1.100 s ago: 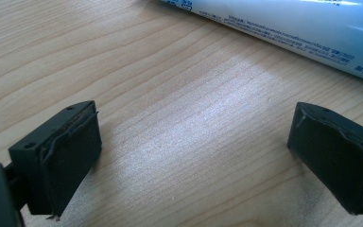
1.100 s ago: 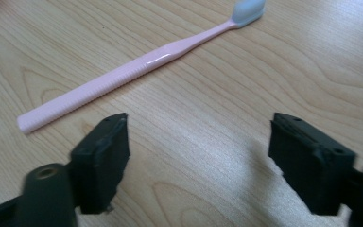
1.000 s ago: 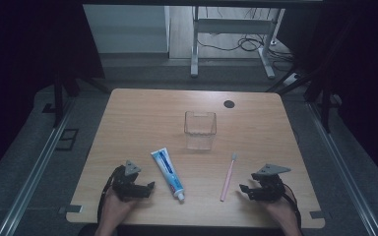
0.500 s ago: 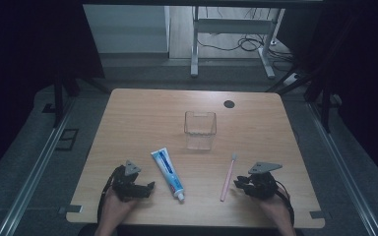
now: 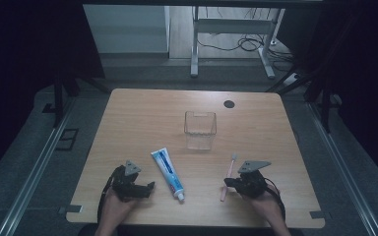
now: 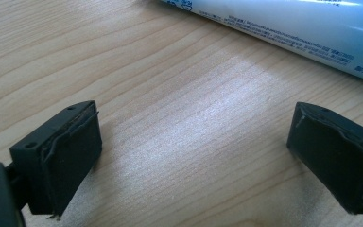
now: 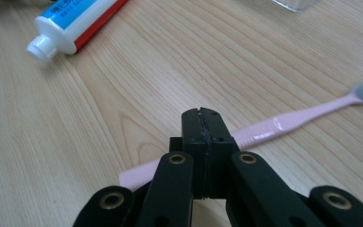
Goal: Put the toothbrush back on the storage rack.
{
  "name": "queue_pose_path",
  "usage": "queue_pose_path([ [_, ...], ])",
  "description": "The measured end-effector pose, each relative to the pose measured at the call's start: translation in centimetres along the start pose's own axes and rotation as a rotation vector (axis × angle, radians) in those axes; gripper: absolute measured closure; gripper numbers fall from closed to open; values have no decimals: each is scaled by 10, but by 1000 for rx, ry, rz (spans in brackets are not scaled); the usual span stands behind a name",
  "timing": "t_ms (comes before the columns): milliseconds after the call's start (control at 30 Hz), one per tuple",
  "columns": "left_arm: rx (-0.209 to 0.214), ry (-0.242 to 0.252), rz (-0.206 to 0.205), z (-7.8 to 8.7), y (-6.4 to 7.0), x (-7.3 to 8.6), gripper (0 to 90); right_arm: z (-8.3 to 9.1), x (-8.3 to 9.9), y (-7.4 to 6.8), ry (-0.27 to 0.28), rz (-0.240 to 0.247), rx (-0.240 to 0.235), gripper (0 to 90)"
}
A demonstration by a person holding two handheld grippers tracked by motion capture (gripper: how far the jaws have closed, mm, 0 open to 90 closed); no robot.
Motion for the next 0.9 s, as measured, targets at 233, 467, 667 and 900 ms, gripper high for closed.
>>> queue_pose_path([
  [233, 0, 0, 0, 0, 0, 0, 39, -10, -1, -3, -22, 15, -4, 891],
  [467, 0, 0, 0, 0, 0, 0, 39, -14, 6, -4, -52, 11, -2, 890],
  [667, -1, 0, 0, 0, 0, 0, 39, -10, 9, -1, -65, 3, 7, 890],
  [900, -1, 0, 2, 0, 0, 0, 39, -3, 13, 4, -74, -13, 25, 886],
])
Point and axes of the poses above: each handheld gripper's, and its own axes: z roughly backward along the jaws, x roughly out of its underside, y roughly to its right, the point moved 4 cm from there along -z, roughly forward along the jaws, and after that the axes turned 11 degrees about y, right-handed, at the moved point
